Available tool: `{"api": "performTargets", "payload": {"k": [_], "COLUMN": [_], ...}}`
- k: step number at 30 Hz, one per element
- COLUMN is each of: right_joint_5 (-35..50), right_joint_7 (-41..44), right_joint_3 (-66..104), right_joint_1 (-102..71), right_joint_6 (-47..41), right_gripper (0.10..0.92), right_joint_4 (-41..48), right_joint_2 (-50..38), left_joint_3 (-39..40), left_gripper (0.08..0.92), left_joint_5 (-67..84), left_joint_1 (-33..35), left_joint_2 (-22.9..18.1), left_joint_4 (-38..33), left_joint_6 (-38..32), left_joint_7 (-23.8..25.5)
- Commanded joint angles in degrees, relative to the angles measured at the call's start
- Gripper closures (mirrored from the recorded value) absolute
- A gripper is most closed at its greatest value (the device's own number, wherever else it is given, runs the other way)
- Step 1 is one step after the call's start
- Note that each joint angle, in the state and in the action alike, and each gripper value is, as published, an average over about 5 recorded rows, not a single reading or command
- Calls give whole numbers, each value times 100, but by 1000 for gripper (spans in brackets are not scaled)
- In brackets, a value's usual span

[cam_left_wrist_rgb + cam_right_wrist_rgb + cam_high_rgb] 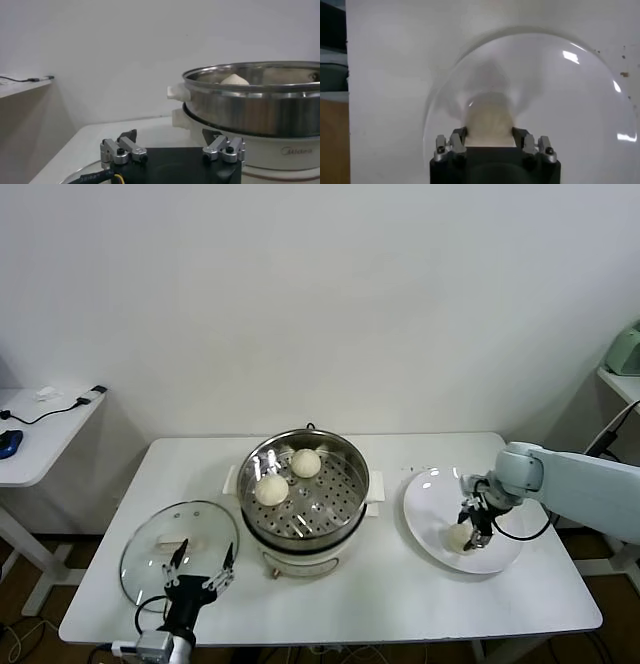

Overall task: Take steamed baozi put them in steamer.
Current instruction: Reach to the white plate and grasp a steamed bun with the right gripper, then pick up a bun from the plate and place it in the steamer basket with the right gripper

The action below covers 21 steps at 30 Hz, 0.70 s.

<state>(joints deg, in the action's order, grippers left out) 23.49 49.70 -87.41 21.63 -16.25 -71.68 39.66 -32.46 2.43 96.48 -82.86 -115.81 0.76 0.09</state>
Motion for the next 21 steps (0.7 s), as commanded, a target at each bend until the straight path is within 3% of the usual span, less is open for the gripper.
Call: {"api": "performTargets", "payload": {"k": [1,7,15,21], "right_joint_5": [-42,238,733,293], "right_joint_7": [232,880,1566,1572], "right_joint_3": [-109,-1038,-1113,-495], "right_joint_1": [448,2415,4272,4360], "right_joint_6": [66,765,2528,3545], "right_gripper": [417,423,423,423], "right_joint_4": [-73,-30,204,-732], "right_joint_2": [45,603,2264,3294], "left_joint_3": [7,25,69,103], "left_gripper": [177,177,177,177], "left_joint_5": [-5,-24,-72,-86], "left_joint_1": [15,35,30,31], "left_joint_2": [-9,-19,-33,-43], "left_joint_4": [-20,-87,-190,-189], "left_joint_6": [6,17,39,29], "left_joint_7": [1,1,4,1]}}
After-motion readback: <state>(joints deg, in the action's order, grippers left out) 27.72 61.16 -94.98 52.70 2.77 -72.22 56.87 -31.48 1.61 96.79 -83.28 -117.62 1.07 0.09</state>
